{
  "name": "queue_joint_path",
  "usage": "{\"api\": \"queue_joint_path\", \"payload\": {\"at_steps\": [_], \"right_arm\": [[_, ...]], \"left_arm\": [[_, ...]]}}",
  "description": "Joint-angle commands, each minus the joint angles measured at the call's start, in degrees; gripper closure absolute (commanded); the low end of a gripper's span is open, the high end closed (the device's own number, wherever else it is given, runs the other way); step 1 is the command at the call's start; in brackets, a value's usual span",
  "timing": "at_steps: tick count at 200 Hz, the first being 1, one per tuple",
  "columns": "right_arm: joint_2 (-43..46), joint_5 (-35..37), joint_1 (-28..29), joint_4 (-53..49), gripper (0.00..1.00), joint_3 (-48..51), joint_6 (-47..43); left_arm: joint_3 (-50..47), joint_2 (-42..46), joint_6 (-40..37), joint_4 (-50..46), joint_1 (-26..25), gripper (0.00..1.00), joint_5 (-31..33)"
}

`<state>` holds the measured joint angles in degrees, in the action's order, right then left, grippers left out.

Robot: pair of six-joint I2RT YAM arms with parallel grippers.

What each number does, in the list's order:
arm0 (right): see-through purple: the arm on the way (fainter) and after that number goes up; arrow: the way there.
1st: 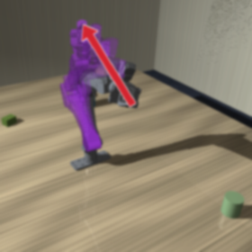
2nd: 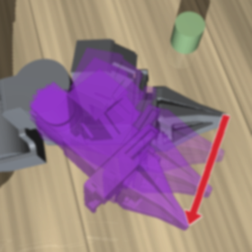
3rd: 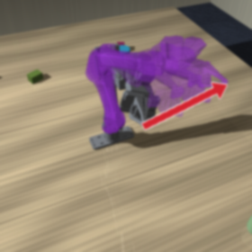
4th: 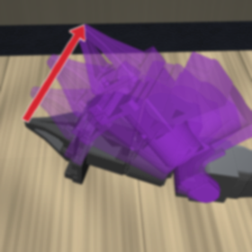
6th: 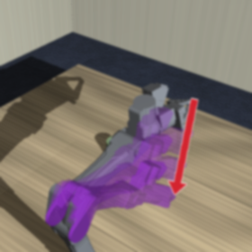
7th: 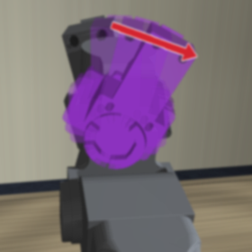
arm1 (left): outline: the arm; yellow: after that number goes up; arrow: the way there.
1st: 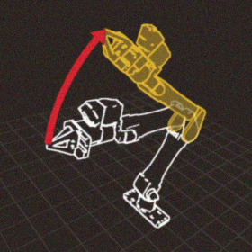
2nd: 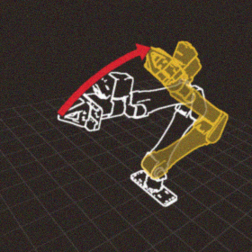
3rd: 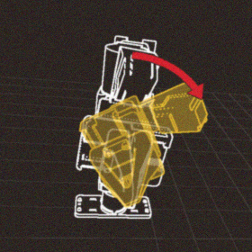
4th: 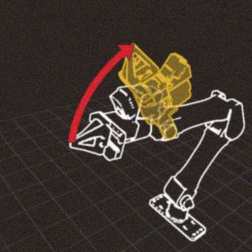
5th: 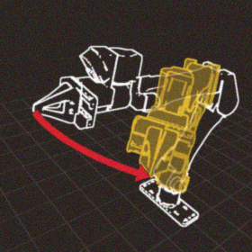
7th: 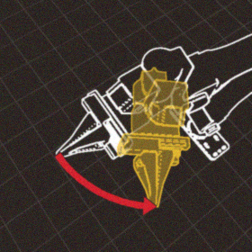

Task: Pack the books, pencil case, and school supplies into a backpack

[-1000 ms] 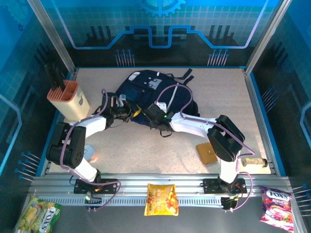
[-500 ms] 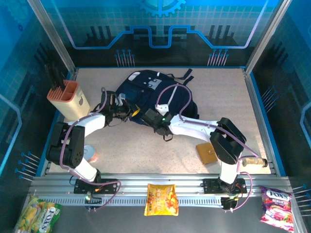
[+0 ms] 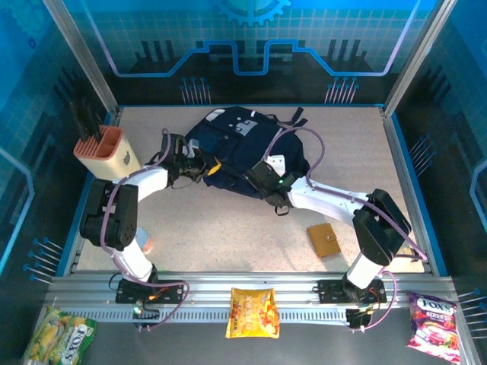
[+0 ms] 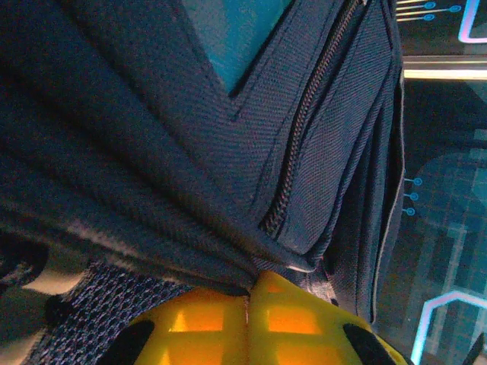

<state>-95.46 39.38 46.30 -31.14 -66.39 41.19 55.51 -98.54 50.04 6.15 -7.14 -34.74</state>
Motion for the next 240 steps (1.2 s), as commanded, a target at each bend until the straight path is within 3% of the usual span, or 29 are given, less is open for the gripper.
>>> {"api": "queue_joint_path", "payload": {"at_steps": [1, 29, 59, 86, 109, 142, 180, 240], "right_arm": [[0.93, -2.09, -0.11, 4.63, 1.00, -0.59, -9.41], [-2.99, -6.50, 2.10, 6.68, 1.00, -5.39, -13.24], [-7.04, -13.72, 4.12, 9.88, 1.00, -10.28, -14.79], [-10.08, -20.34, 5.35, 12.29, 1.00, -14.02, -14.21], [-12.09, -24.22, 5.72, 13.46, 1.00, -15.95, -13.09], [-13.30, -26.81, 6.05, 14.21, 1.00, -16.98, -12.10], [-12.94, -27.37, 6.12, 14.94, 1.00, -16.67, -11.14], [-12.81, -26.61, 6.16, 14.71, 1.00, -16.23, -10.60]], "left_arm": [[2.49, 0.25, -3.21, -0.57, 2.18, 0.78, 5.11], [-0.29, 5.70, -3.69, -2.89, 2.60, 0.55, 10.70], [-6.89, 13.58, -0.54, -2.96, 2.96, 0.46, 14.42], [-15.77, 19.15, 11.77, 7.21, 2.79, 0.43, 10.76], [-19.60, 21.16, 18.14, 12.54, 2.40, 0.43, 9.02], [-21.11, 21.66, 20.29, 13.88, 2.21, 0.46, 11.01], [-23.71, 18.35, 25.33, 22.53, 1.70, 0.60, 13.32], [-20.81, 11.19, 26.54, 26.35, 0.22, 0.63, 14.13]]}}
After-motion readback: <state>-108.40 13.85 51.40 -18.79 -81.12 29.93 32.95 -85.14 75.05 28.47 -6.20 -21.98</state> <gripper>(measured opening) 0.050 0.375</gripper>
